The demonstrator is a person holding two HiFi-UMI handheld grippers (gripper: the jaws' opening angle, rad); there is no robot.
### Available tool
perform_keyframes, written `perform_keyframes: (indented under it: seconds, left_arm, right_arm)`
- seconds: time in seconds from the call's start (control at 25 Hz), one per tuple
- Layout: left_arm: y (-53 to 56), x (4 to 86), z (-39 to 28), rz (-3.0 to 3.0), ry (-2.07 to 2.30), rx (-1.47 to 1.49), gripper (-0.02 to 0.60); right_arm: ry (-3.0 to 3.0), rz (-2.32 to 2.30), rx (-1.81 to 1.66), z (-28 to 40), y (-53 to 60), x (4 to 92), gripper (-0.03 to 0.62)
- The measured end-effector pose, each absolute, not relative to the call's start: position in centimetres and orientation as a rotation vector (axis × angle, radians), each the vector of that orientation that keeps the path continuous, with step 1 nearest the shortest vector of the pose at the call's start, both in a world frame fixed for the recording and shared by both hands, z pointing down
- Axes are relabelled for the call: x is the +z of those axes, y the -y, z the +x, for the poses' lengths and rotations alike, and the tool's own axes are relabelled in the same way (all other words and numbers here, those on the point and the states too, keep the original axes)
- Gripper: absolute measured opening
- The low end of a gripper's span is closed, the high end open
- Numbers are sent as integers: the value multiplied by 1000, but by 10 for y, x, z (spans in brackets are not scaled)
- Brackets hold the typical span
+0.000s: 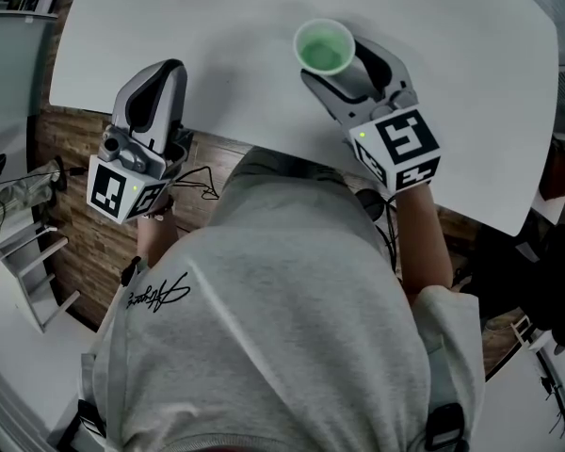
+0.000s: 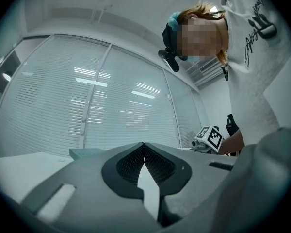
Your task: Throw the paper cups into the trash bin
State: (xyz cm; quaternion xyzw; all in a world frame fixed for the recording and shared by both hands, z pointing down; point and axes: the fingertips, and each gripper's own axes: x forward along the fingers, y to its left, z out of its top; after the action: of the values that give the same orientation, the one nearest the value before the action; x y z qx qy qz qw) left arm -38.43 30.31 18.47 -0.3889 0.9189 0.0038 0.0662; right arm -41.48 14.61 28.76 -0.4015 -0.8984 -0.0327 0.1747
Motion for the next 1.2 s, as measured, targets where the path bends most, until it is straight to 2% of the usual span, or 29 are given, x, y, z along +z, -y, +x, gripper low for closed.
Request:
perform_keyframes:
  seconds: [1.2]
  left_arm:
    - [-292,189,-387,-1235,-2759,71,6]
  right_arm:
    - [2576,-1189,-144,-412,-156,266,295]
